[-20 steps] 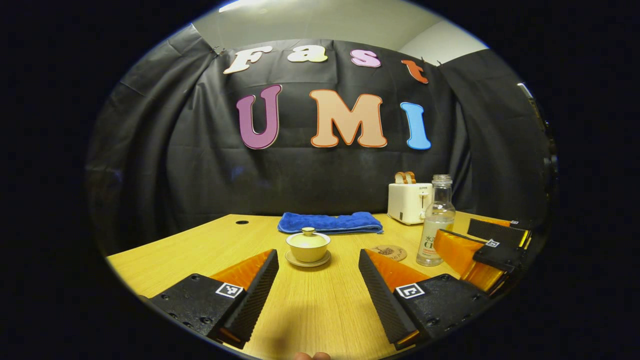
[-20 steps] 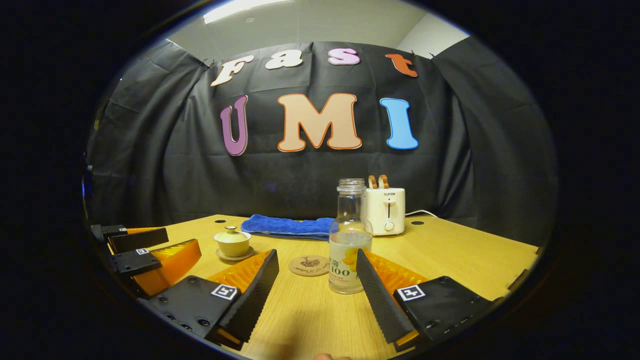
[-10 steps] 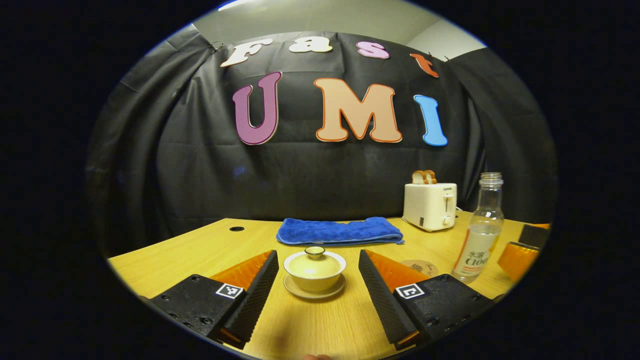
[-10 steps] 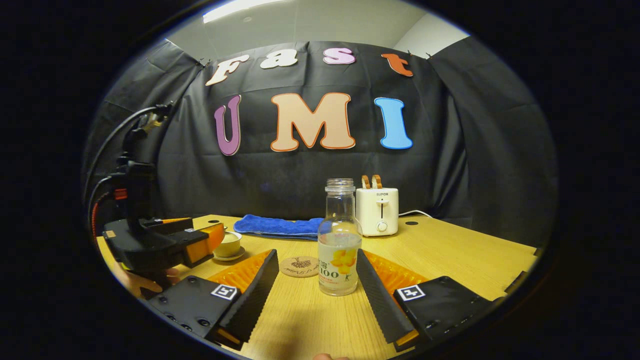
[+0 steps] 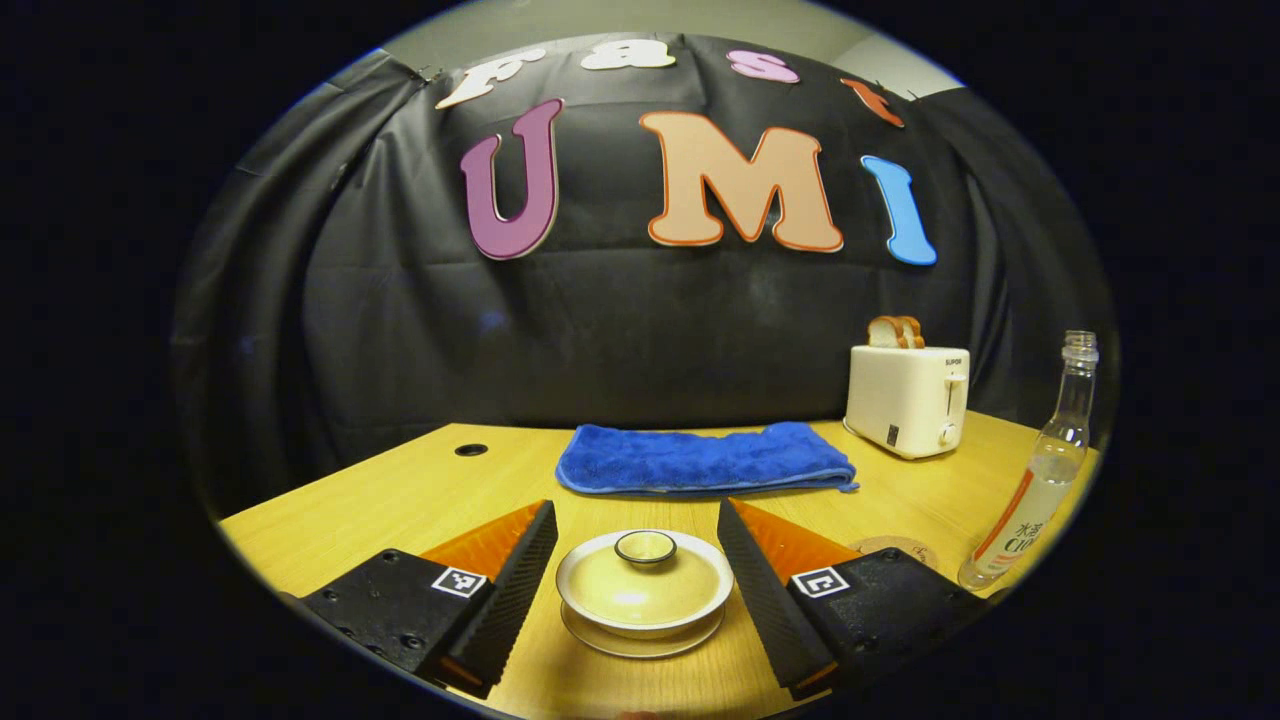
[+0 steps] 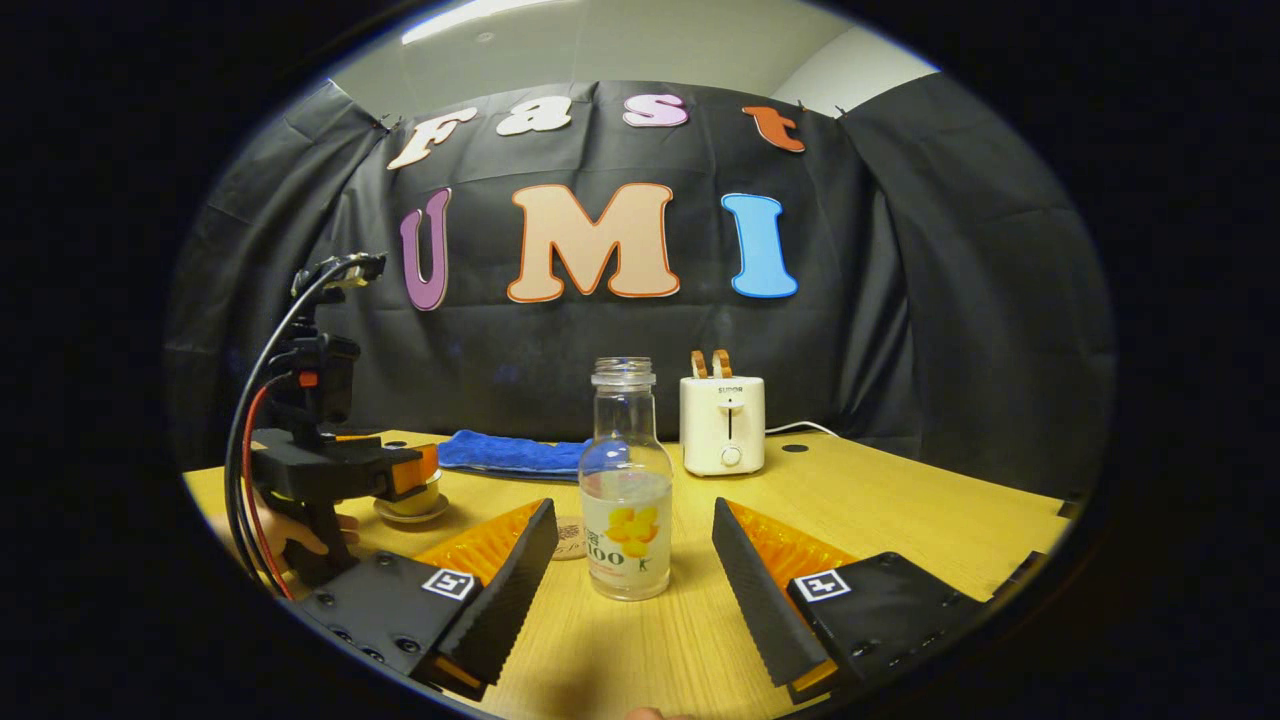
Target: Open the teacup lid with one hand, grasp the water bottle and pour water into the teacup with the other hand; after pouring, place the water bottle on the coaster and then close the teacup lid.
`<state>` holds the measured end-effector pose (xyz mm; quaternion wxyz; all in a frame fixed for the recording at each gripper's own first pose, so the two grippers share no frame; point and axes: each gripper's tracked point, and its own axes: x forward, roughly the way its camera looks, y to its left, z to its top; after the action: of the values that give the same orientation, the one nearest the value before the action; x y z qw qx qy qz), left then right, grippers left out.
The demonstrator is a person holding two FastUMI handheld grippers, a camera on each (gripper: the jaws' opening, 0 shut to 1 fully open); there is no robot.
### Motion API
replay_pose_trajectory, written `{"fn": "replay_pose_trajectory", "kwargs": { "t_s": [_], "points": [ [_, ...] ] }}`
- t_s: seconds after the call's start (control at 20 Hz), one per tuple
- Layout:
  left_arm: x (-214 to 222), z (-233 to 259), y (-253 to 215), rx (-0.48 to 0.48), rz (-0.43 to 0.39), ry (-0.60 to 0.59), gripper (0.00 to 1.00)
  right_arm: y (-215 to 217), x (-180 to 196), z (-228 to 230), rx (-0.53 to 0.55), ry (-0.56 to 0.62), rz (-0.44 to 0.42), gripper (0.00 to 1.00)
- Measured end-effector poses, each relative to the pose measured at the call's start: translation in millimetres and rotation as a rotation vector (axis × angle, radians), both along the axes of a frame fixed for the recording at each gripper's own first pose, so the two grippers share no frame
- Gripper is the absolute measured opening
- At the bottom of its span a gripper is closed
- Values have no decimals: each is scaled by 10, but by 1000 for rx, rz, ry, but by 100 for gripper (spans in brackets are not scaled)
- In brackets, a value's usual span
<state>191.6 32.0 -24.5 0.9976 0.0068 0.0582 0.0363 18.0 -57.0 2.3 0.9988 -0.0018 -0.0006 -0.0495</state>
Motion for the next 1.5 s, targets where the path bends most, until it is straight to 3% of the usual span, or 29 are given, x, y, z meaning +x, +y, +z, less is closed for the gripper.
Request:
{"fn": "replay_pose_trajectory", "kwargs": {
  "t_s": [0.3,0.4,0.5,0.6,0.75,0.8,0.85,1.0,1.25,1.5],
  "points": [
    [136,-37,-30,43,-15,28,94,-48,15,-1,-1,-1,-7,98],
    [169,-37,-25,58,-17,36,94,-70,26,4,-2,-2,-11,95],
    [172,-29,-13,61,-9,33,89,-86,29,1,-1,-1,-14,98],
    [187,-22,-8,58,-8,27,73,-95,33,1,-1,-2,-14,95],
    [190,-31,0,65,-7,32,36,-96,39,9,-1,-2,-14,95],
    [189,-24,13,64,0,29,37,-98,40,-1,-2,-2,-14,95],
    [190,-28,11,63,-3,29,32,-96,43,6,-2,-3,-14,95],
    [178,-14,-4,45,-12,17,29,-99,35,3,-2,-3,-13,98],
    [129,20,58,16,13,-15,25,-100,35,6,-2,-3,-13,95],
    [44,230,74,-13,10,-132,23,-94,35,1,-1,-2,-10,98]
  ]
}}
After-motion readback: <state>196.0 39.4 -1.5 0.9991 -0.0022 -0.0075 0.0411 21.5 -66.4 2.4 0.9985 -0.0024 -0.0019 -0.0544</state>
